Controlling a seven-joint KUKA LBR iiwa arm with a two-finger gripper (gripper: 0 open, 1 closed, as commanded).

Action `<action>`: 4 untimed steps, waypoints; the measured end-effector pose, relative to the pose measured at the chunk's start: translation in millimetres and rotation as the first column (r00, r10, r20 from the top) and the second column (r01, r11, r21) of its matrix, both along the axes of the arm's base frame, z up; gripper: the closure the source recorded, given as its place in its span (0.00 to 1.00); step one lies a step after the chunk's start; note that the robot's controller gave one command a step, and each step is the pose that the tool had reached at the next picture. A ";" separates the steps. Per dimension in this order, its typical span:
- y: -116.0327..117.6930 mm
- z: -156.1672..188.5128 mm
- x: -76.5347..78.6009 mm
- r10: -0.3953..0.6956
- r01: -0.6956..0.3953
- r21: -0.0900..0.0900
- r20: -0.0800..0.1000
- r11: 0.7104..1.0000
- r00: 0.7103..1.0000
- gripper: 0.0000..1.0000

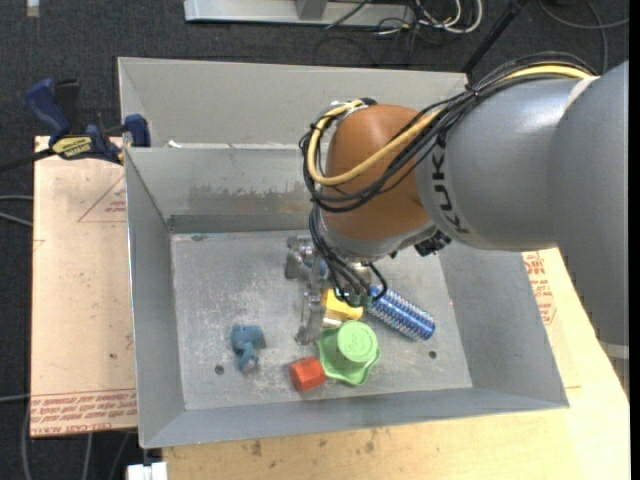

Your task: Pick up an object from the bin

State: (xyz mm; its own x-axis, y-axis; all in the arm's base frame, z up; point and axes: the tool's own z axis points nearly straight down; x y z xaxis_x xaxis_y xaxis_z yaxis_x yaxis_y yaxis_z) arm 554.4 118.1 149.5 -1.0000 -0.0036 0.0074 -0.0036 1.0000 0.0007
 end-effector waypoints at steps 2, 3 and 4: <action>65.9 -49.1 -22.6 0.846 -0.846 -0.001 0.010 0.534 0.534 0.00; 82.8 -49.7 -16.5 0.946 -0.946 -0.001 0.011 0.323 0.323 0.00; 71.0 -80.6 -16.1 0.983 -0.983 0.001 0.008 0.184 0.184 0.00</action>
Offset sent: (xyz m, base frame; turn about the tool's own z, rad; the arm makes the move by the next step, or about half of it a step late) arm -0.0111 0.0850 -0.0795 -0.6244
